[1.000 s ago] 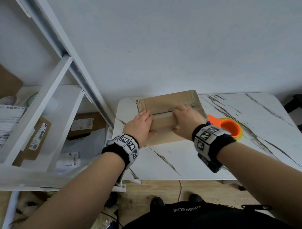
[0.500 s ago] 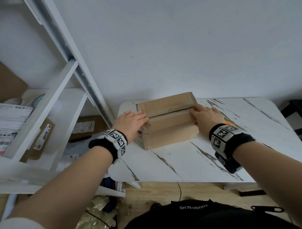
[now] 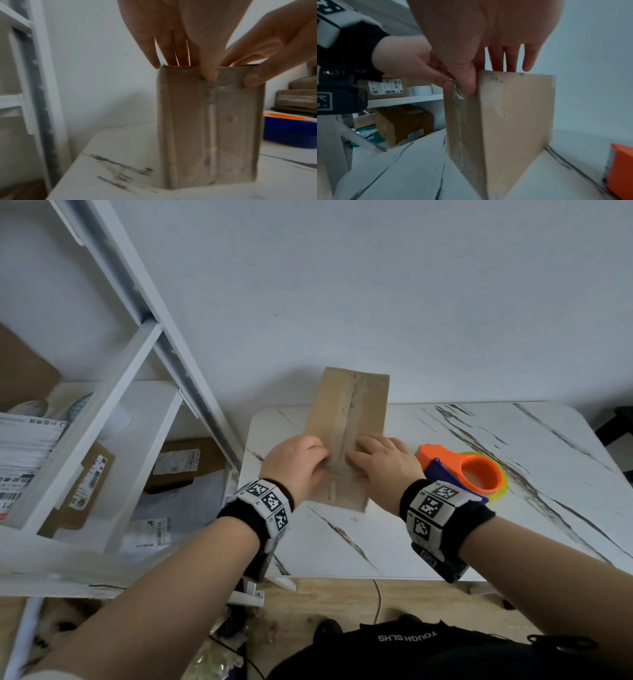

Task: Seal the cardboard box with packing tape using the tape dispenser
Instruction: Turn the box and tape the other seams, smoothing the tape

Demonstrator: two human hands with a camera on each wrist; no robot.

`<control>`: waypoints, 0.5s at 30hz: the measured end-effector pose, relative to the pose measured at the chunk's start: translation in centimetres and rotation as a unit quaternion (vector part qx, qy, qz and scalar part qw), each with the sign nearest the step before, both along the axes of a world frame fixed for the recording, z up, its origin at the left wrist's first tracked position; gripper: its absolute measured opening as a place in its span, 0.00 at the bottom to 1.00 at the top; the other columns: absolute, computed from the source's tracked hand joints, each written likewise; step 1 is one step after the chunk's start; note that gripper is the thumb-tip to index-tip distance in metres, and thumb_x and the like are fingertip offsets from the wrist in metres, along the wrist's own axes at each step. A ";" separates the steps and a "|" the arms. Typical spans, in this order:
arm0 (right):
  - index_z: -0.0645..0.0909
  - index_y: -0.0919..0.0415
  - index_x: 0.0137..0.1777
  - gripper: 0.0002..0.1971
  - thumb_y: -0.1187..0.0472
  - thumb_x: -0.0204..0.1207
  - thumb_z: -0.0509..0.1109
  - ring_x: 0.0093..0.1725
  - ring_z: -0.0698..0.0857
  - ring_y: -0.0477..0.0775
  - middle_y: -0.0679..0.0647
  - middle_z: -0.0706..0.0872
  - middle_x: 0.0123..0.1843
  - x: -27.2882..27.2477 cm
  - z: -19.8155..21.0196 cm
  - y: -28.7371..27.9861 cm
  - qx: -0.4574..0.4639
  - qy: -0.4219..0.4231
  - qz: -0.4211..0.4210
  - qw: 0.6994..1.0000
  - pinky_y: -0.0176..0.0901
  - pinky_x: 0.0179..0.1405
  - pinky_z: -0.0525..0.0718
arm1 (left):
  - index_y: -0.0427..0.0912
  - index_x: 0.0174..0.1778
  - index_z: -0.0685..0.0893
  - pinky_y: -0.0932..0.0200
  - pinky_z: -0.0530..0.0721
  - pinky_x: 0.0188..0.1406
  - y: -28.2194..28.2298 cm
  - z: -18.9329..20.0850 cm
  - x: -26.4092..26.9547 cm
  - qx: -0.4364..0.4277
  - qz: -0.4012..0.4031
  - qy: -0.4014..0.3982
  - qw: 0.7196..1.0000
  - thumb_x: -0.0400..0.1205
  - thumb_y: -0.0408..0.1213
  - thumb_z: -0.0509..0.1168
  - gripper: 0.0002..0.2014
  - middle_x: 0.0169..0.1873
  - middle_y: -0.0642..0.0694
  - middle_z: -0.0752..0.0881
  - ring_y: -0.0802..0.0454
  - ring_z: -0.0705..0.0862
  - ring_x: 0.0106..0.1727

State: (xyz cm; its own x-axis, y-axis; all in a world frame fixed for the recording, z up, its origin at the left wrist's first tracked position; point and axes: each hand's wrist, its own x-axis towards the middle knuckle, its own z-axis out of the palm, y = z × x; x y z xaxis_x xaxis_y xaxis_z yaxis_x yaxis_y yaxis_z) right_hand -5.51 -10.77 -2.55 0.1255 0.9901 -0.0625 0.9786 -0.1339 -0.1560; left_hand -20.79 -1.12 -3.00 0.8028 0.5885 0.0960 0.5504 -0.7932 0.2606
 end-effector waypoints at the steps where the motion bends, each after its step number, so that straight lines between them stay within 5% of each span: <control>1: 0.74 0.46 0.70 0.19 0.57 0.80 0.61 0.79 0.61 0.54 0.50 0.67 0.79 0.6 0.0 0.0 0.000 0.003 -0.003 1.000 0.47 0.77 0.57 | 0.44 0.56 0.87 0.50 0.81 0.55 0.3 0.0 -0.3 -0.003 0.008 -0.014 1.000 0.78 0.40 0.66 0.12 0.54 0.47 0.86 0.45 0.81 0.57; 6: 0.79 0.52 0.66 0.17 0.52 0.78 0.64 0.79 0.63 0.53 0.50 0.71 0.76 1.8 0.4 0.2 0.003 0.006 0.002 1.000 0.47 0.73 0.62 | 0.44 0.54 0.87 0.49 0.81 0.54 0.3 0.1 1.0 0.013 -0.002 0.015 1.000 0.79 0.45 0.65 0.13 0.52 0.46 0.86 0.44 0.81 0.56; 15: 0.81 0.53 0.66 0.16 0.57 0.81 0.62 0.78 0.66 0.56 0.54 0.74 0.74 2.5 -1.3 0.7 0.054 0.028 -0.003 0.998 0.50 0.72 0.63 | 0.39 0.52 0.84 0.47 0.81 0.47 -0.7 -0.9 4.1 -0.012 0.046 0.027 0.998 0.81 0.35 0.60 0.10 0.54 0.42 0.82 0.41 0.78 0.56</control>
State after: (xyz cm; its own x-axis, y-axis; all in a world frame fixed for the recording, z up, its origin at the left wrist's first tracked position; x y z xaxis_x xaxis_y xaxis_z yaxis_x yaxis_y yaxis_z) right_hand -2.99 -10.03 -3.81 0.1309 0.9907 0.0368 0.9670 -0.1194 -0.2249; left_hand -16.71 -1.83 -3.89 0.7490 0.6615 0.0379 0.6344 -0.7325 0.2469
